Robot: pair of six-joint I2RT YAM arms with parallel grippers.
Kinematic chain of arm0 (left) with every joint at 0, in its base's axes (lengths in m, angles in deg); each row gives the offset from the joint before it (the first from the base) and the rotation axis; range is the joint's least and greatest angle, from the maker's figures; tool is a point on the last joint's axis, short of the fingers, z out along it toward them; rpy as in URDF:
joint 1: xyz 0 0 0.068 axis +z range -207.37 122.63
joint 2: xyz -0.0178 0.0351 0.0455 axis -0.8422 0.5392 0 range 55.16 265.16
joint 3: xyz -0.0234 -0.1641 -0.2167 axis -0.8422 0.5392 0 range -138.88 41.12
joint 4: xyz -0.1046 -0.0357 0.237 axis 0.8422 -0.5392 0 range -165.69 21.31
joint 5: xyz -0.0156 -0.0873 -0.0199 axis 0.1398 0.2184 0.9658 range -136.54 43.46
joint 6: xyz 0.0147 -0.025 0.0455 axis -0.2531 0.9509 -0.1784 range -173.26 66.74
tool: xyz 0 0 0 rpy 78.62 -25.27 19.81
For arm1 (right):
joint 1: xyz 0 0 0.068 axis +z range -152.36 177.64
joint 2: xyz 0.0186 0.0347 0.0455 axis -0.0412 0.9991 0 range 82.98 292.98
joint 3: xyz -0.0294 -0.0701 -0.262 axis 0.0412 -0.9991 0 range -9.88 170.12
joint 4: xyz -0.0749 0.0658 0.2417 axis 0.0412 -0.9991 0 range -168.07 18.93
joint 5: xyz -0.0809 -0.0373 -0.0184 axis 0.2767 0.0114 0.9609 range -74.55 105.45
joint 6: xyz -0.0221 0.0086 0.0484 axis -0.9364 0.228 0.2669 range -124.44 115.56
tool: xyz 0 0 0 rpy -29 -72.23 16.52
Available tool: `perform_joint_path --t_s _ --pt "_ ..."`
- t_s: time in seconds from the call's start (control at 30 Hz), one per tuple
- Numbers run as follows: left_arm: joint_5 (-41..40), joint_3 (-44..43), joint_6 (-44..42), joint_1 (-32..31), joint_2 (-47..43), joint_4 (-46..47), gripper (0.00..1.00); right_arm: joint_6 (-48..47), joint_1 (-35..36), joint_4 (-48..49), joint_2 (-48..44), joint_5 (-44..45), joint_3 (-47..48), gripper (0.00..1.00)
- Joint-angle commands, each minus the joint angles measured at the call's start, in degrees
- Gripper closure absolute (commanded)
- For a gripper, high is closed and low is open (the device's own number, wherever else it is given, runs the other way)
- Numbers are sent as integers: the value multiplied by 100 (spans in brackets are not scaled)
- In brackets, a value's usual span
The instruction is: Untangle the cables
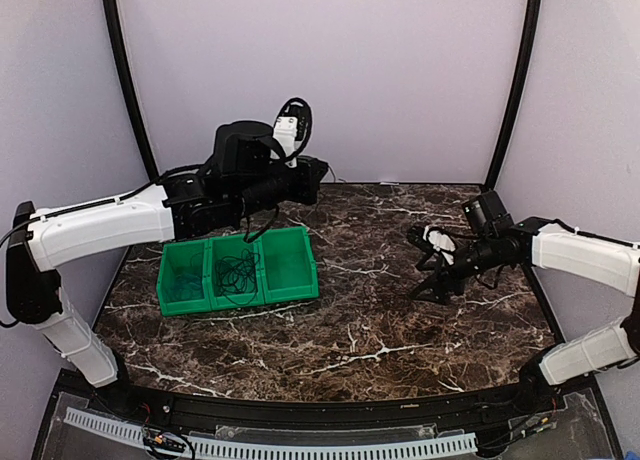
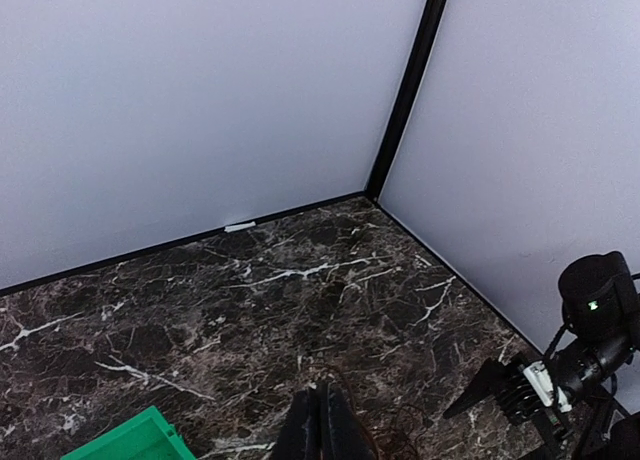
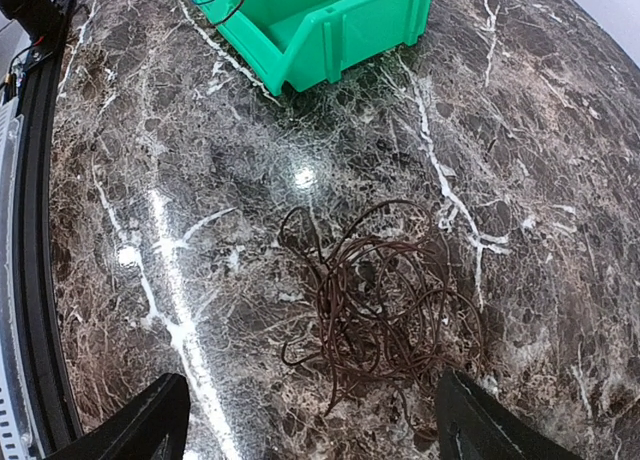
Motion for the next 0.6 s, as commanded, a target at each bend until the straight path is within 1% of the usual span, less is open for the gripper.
perform_joint_path --t_s 0.0,0.03,0.07,0.1,0.47,0.57 --pt "-223 -175 -219 213 -188 -805 100 -9 -22 403 -137 52 -170 13" --pt "-263 -160 -221 270 -152 -831 100 -2 -21 425 -130 142 -181 11" --pt "-323 -115 -241 299 -132 -845 100 0 -14 437 -116 230 -169 4" --pt "-340 -84 -266 373 -90 -842 100 2 -14 455 -90 326 -154 2" --pt "-331 122 -491 962 185 -846 100 -61 -14 411 75 442 -150 1" --pt "-40 201 -580 985 69 -669 100 -76 -14 399 94 454 -149 1"
